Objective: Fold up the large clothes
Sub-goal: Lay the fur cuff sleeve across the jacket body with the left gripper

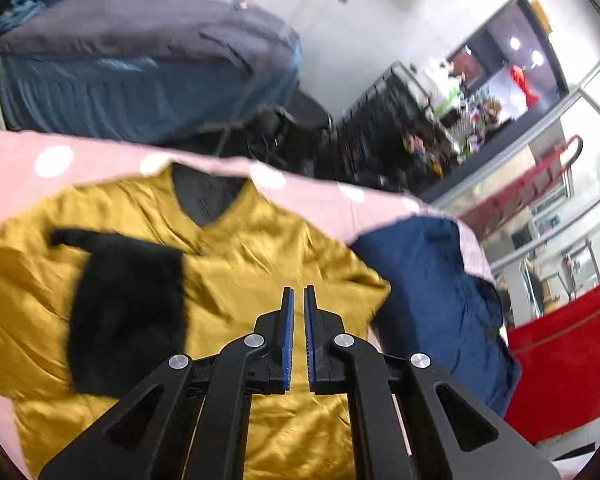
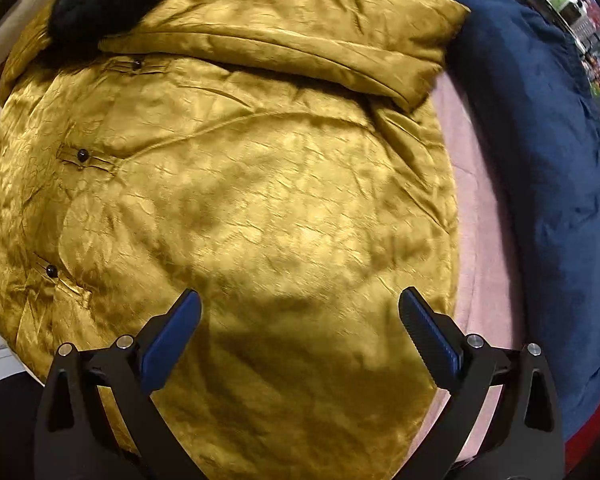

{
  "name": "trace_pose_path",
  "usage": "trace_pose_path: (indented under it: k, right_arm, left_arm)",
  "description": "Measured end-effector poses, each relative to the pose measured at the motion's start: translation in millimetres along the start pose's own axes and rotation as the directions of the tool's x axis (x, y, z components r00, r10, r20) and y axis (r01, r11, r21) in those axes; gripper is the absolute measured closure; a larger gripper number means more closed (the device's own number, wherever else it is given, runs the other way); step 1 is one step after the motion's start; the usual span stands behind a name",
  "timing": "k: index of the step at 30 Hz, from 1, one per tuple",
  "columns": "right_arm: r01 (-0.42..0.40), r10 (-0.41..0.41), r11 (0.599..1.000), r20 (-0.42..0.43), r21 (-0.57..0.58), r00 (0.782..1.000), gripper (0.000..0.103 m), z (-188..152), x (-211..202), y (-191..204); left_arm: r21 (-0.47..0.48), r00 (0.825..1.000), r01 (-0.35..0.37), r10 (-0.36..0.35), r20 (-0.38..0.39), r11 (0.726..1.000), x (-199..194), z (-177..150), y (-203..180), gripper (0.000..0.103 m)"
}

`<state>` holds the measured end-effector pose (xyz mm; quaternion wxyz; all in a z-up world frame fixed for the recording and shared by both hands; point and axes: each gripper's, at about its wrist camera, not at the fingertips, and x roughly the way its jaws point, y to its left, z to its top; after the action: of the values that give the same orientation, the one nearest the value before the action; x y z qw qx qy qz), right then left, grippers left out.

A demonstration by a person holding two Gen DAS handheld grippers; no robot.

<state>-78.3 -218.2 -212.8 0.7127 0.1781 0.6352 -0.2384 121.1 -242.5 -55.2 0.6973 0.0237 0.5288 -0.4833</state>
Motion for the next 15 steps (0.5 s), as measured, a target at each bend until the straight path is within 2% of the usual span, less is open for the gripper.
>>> trace_pose_path:
  k: [3,5,7,11,15]
  right_arm:
    - [-0.019,0.019,0.999,0.016,0.038,1.0,0.006,-1.3,-6.4,-20.2]
    - [-0.044,0.042,0.996,0.037,0.073,0.998,0.006,5.5,-11.5,-31.0]
    - [-0.073,0.068,0.992,0.06,0.098,0.996,0.006,18.4,-16.3,-40.3]
    - [-0.13,0.12,0.985,0.088,0.112,0.989,0.006,56.6,-19.0,-45.0]
    - [-0.201,0.19,0.976,0.118,0.089,0.975,0.006,100.8,-25.3,-32.7]
  left_arm:
    - [0.033,0.998,-0.056,0.057,-0.032,0.998,8.1,-29.3,0.3,0.095]
    - [0.044,0.991,-0.12,0.122,-0.047,0.992,4.7,-44.7,12.5,0.077]
    - [0.036,0.982,-0.183,0.184,-0.042,0.982,-2.5,-56.1,29.4,0.068]
    - [-0.004,0.942,-0.334,0.334,-0.022,0.942,-30.1,-84.4,76.2,0.048]
    - [-0.101,0.907,-0.422,0.418,-0.059,0.901,-51.8,-116.5,121.4,0.036]
